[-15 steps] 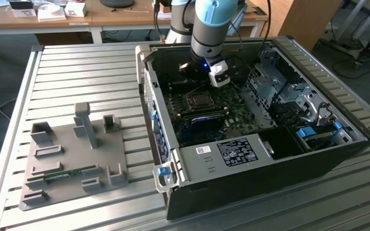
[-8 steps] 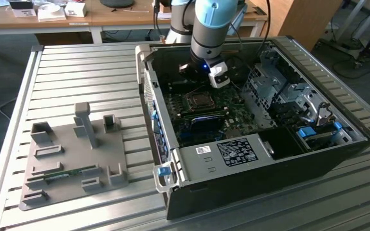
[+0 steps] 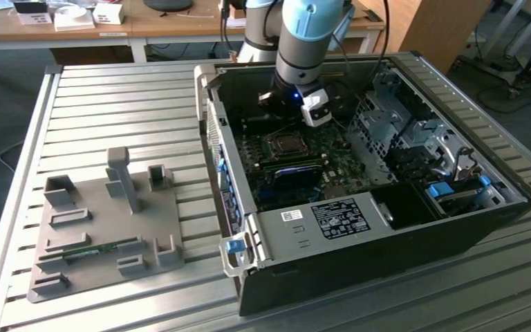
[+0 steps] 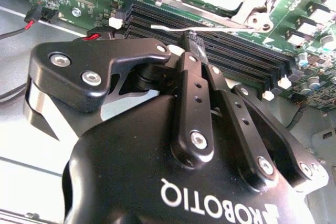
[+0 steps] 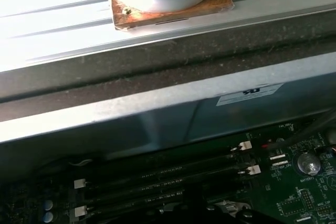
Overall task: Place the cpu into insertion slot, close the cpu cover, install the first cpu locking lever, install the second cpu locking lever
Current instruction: 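Install the first cpu locking lever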
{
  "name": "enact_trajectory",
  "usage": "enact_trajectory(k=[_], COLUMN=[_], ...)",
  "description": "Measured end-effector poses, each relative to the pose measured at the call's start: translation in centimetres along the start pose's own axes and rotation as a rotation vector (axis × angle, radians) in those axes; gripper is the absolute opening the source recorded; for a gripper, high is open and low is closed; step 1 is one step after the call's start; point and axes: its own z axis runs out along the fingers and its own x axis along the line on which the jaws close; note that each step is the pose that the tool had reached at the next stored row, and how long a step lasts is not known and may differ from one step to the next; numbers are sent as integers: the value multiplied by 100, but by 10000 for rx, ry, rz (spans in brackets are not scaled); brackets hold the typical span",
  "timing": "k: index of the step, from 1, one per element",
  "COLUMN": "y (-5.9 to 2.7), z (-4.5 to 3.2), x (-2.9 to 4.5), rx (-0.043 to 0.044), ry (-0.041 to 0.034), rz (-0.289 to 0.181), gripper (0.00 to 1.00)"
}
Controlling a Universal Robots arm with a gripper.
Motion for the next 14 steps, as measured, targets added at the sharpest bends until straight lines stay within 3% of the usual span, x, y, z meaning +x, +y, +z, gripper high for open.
enact_trajectory(k=[14], y=[2], z=[21], x=[-33], rx=[2], ry=[-1], rz=[1], gripper=[11])
